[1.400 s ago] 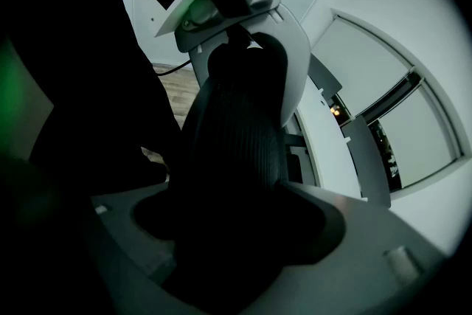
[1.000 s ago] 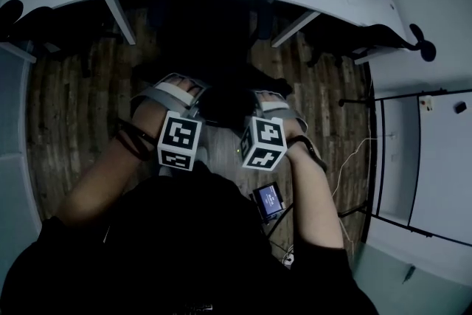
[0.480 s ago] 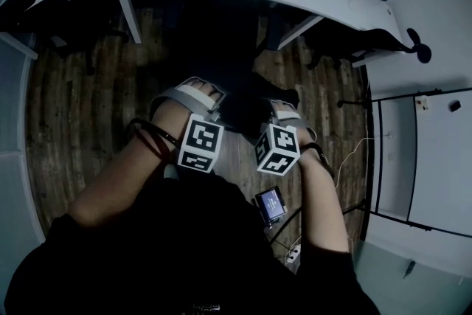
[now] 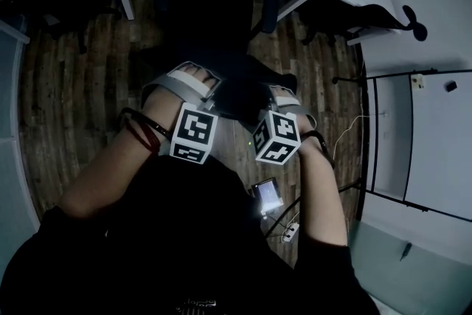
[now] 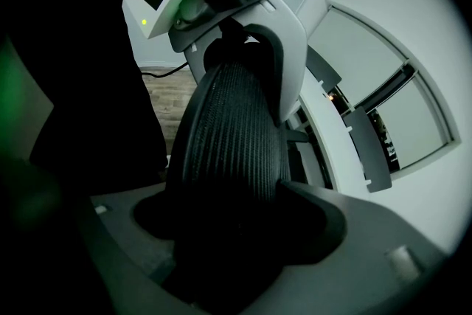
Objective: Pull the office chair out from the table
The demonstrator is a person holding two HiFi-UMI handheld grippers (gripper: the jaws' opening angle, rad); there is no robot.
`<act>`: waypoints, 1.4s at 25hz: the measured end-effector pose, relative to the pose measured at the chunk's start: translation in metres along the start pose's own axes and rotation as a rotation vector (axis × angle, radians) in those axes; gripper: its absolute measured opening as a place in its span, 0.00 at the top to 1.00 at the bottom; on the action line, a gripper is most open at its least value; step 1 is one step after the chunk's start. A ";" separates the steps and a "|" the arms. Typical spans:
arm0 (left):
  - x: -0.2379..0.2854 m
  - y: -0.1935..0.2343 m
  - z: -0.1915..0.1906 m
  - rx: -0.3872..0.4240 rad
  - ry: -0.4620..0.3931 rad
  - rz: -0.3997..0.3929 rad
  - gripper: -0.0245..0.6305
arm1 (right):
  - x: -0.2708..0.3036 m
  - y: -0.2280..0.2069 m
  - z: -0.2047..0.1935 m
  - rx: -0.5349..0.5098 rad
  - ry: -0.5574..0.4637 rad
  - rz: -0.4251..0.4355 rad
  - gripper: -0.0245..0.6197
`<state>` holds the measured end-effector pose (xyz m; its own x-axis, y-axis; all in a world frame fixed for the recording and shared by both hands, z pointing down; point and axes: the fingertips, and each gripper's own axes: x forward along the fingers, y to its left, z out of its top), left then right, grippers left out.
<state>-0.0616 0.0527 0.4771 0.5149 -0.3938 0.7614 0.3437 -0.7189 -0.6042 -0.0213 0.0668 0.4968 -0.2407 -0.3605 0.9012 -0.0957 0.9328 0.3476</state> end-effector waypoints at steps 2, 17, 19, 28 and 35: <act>-0.007 -0.012 0.010 0.000 -0.005 0.009 0.55 | -0.007 0.016 0.002 -0.004 -0.007 0.001 0.40; -0.032 -0.082 0.136 -0.056 0.055 0.053 0.56 | -0.075 0.128 -0.056 -0.100 -0.072 0.011 0.41; -0.035 -0.092 0.154 -0.068 0.067 0.057 0.56 | -0.084 0.145 -0.065 -0.117 -0.082 0.011 0.41; -0.057 -0.130 0.196 -0.137 0.069 0.077 0.56 | -0.107 0.199 -0.077 -0.160 -0.079 0.034 0.42; -0.068 -0.141 0.211 -0.151 0.042 0.118 0.56 | -0.114 0.218 -0.078 -0.160 -0.073 0.034 0.42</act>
<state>0.0210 0.3020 0.4610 0.5099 -0.5016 0.6988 0.1596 -0.7431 -0.6499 0.0605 0.3116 0.4905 -0.3113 -0.3224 0.8940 0.0676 0.9308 0.3592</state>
